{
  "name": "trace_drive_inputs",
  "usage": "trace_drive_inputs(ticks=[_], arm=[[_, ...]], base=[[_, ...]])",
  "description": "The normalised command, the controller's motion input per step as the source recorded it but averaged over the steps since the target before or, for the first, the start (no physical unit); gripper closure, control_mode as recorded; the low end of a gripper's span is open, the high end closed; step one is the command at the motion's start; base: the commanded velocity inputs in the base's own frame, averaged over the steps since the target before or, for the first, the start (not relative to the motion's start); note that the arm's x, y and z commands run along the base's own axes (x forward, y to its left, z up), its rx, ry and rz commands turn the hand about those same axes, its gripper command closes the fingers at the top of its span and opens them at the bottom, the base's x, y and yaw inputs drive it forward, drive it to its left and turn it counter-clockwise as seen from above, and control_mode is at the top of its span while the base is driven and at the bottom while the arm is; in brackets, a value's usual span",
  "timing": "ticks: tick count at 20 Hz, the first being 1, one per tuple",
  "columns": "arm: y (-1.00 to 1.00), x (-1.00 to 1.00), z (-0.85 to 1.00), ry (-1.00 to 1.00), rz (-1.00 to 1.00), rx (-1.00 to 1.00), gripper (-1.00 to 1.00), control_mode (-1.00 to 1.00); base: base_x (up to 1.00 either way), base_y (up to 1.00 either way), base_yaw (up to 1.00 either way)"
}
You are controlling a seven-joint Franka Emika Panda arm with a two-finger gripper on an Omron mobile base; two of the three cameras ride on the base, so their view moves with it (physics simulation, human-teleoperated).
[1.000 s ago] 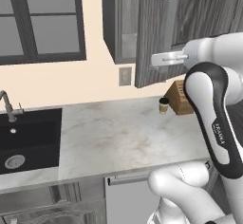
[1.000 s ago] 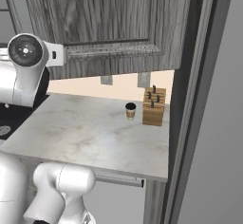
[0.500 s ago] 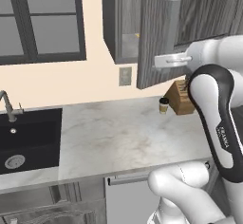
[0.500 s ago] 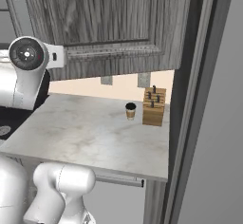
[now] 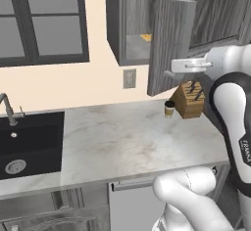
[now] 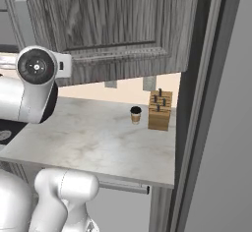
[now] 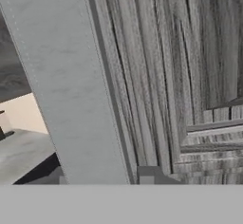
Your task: Pick the sponge and spray from the cabinet and place them on the counter.
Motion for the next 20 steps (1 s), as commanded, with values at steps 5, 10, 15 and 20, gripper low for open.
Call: trace_drive_inputs(ticks=[5,10,15,20], arm=[[-0.35,-0.24,0.12,0.03,0.00,0.11,1.00,-1.00],[-0.32,-0.22,0.10,0.03,0.00,0.10,1.00,-1.00],[-0.33,-0.21,0.11,0.03,0.00,0.10,1.00,-1.00],[-0.33,-0.21,0.16,0.02,0.00,0.10,1.00,-1.00]], base=[[0.00,0.00,0.00],[0.00,0.00,0.00],[0.00,0.00,0.00],[0.00,0.00,0.00]])
